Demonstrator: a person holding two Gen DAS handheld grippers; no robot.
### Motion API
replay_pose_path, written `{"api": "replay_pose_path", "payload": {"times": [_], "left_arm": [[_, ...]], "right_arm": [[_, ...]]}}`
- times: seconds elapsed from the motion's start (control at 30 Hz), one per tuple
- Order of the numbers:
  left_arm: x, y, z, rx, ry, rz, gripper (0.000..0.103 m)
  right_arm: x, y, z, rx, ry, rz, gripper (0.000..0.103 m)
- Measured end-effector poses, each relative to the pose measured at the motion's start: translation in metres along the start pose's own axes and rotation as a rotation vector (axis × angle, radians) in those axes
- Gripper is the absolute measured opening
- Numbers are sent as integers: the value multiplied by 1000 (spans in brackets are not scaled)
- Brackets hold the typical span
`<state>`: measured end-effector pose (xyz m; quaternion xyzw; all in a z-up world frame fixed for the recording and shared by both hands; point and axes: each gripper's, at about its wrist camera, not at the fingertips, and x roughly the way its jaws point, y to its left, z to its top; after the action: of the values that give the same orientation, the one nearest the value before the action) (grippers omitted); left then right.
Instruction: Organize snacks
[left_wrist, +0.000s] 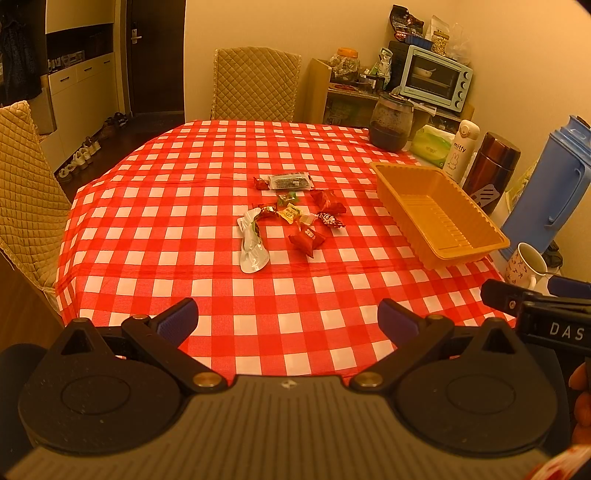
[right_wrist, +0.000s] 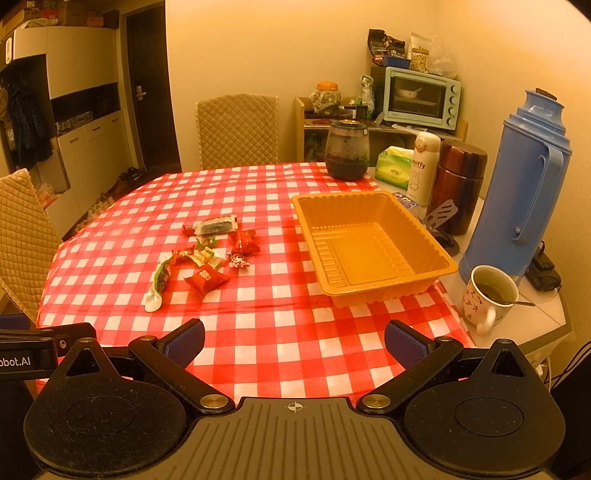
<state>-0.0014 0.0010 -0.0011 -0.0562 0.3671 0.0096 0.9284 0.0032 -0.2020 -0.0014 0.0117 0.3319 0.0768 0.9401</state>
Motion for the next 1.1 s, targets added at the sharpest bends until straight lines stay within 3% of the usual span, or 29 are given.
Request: {"api": "replay_pose_path", "payload": {"times": [1.1], "left_arm": [[1,-2,0,-1,3,-2,103]], "right_arm": [[1,0,0,2,1,1,103]]}}
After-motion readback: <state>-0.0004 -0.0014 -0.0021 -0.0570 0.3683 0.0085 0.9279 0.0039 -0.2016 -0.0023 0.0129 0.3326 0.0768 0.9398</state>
